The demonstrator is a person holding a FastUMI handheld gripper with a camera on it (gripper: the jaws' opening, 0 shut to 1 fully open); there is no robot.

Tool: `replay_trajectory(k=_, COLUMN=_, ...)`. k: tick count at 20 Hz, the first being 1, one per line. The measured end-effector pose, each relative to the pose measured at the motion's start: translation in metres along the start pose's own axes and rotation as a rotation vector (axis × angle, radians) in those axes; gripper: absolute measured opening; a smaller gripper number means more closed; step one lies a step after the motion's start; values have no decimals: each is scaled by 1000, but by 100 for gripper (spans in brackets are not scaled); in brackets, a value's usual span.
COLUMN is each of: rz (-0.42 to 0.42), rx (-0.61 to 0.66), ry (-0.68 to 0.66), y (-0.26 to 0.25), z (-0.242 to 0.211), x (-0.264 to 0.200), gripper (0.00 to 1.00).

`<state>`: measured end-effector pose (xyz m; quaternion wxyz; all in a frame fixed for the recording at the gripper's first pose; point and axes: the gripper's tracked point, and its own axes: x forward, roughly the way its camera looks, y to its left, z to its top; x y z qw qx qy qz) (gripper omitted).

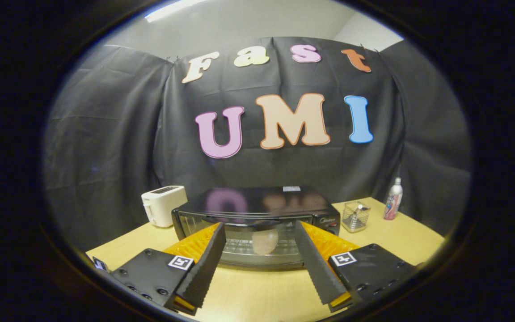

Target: Open the toaster oven, put the food inside, and close the toaster oven door.

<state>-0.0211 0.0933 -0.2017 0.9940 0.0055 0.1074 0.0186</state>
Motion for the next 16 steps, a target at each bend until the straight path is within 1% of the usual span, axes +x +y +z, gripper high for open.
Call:
replay_trajectory(k=2, rz=-6, rx=-10, ry=-21, y=-6, z=13, x=-6, gripper=97)
replay_trajectory(k=5, rz=13, rx=5, ry=-41, y=-6, z=28, x=-12, gripper=97)
replay_trajectory(k=8, rz=16, rx=2, ry=-54, y=-9, z=40, x=-19, gripper=97)
replay_trajectory(k=16, rz=58, rx=-2, ry=-64, y=5, z=47, x=-23, gripper=97)
